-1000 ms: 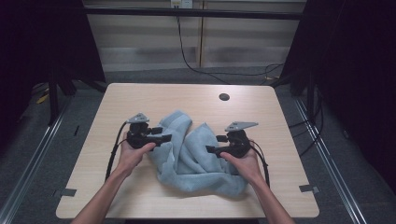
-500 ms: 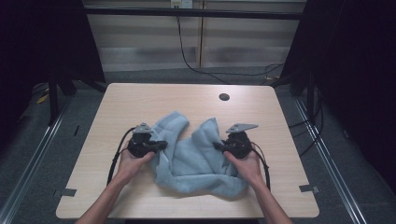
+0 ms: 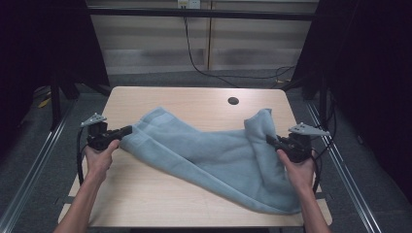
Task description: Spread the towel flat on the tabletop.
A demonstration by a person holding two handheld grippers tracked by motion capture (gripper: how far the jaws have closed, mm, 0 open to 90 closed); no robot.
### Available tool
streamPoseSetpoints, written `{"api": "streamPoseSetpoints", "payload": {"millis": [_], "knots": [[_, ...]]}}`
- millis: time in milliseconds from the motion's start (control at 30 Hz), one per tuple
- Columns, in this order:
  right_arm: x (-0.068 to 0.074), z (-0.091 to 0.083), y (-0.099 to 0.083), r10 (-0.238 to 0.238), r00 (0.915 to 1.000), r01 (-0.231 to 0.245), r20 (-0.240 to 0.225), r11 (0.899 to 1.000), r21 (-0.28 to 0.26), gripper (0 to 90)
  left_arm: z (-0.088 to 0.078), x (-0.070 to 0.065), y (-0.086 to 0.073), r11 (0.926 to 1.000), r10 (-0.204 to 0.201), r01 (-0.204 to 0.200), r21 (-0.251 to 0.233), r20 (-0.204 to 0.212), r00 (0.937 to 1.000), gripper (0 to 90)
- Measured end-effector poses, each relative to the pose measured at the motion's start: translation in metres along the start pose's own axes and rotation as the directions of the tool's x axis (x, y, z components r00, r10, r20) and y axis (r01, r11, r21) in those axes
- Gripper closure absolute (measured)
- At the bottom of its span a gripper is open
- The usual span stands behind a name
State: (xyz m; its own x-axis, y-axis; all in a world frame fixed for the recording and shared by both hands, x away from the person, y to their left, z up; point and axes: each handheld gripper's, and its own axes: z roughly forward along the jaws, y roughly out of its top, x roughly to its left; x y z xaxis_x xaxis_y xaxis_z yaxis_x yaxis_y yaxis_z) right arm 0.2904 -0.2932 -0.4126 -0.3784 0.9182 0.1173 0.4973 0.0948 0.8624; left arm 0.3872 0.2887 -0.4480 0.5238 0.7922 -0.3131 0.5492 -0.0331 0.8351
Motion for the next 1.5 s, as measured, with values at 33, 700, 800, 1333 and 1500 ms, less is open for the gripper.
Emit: {"api": "streamPoseSetpoints", "payload": {"millis": [33,700,800,1333,1500], "knots": [[-0.003,0.000,0.000,0.008,0.9999,-0.008,-0.007,1.000,0.003,79.4,0.003,0.000,-0.001,0.9998,-0.004,0.003,0.019,0.020,0.9998,90.0],[-0.003,0.035,-0.011,0.048,0.9953,-0.044,-0.084,0.998,0.044,78.7,0.075,-0.088,-0.044,0.9296,0.218,-0.291,0.226,0.300,0.9286,39.0],[-0.003,0.036,-0.012,0.051,0.9947,-0.047,-0.089,0.998,0.047,78.6,0.078,-0.092,-0.049,0.9197,0.232,-0.314,0.236,0.318,0.9191,39.5],[-0.003,0.026,-0.011,0.057,0.9944,-0.055,-0.089,0.998,0.020,78.1,0.058,-0.065,-0.045,0.9368,0.246,-0.278,0.212,0.165,0.9551,87.5],[-0.006,0.018,-0.009,0.061,0.9940,-0.060,-0.090,0.998,0.016,77.0,0.035,-0.033,-0.033,0.9801,0.140,-0.154,0.125,0.111,0.9838,87.8]]}}
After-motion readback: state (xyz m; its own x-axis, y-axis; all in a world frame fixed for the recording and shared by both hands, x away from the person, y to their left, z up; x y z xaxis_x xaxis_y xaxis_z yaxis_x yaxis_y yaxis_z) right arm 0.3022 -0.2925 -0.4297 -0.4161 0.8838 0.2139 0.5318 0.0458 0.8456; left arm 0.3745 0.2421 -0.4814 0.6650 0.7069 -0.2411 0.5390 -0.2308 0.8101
